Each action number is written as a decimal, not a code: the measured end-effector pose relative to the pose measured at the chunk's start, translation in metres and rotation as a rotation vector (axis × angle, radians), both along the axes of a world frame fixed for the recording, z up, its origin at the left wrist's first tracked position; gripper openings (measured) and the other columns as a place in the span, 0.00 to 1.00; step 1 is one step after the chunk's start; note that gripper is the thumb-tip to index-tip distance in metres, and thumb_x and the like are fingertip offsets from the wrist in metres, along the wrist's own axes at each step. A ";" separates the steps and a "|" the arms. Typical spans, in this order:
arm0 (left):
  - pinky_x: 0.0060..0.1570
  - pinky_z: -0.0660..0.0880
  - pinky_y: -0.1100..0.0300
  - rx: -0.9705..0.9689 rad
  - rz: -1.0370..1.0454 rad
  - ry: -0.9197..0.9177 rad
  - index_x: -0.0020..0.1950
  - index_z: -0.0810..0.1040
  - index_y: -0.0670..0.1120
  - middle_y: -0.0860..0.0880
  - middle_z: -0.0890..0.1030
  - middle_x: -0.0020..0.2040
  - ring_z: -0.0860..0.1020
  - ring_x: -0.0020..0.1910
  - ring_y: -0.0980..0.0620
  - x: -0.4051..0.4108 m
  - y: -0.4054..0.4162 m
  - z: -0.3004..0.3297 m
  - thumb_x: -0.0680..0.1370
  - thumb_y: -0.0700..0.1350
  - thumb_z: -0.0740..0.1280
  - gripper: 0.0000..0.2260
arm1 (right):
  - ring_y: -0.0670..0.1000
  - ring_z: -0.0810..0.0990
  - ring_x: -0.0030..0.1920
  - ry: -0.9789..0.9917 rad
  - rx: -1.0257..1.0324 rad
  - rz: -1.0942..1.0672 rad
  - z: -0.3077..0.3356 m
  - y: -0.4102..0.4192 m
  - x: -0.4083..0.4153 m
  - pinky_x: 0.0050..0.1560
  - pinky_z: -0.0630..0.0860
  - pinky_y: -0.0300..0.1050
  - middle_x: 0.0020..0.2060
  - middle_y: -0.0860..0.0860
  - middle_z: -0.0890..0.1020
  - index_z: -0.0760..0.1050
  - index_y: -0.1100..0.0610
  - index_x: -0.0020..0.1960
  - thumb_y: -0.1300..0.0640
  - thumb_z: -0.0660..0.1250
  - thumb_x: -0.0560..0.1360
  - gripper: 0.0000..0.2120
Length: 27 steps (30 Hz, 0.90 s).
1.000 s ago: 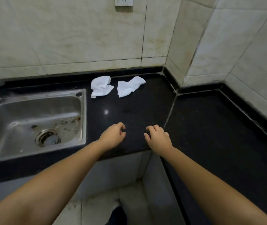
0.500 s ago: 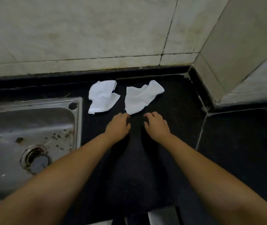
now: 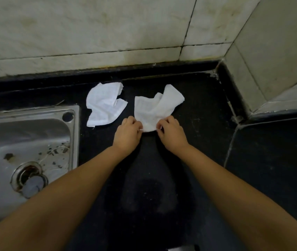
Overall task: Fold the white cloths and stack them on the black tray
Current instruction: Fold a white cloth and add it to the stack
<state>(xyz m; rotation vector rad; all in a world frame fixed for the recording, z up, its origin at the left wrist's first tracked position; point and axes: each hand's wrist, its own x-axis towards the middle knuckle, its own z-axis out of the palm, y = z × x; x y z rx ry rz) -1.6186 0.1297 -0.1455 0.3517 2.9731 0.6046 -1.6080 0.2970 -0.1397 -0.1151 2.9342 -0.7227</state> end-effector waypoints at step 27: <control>0.42 0.72 0.73 0.868 -0.107 -0.234 0.55 0.75 0.51 0.51 0.76 0.50 0.75 0.49 0.58 0.143 0.014 0.155 0.78 0.46 0.64 0.06 | 0.46 0.78 0.44 0.242 -0.456 -0.288 0.152 -0.012 0.191 0.44 0.74 0.38 0.43 0.50 0.81 0.79 0.55 0.51 0.59 0.61 0.78 0.08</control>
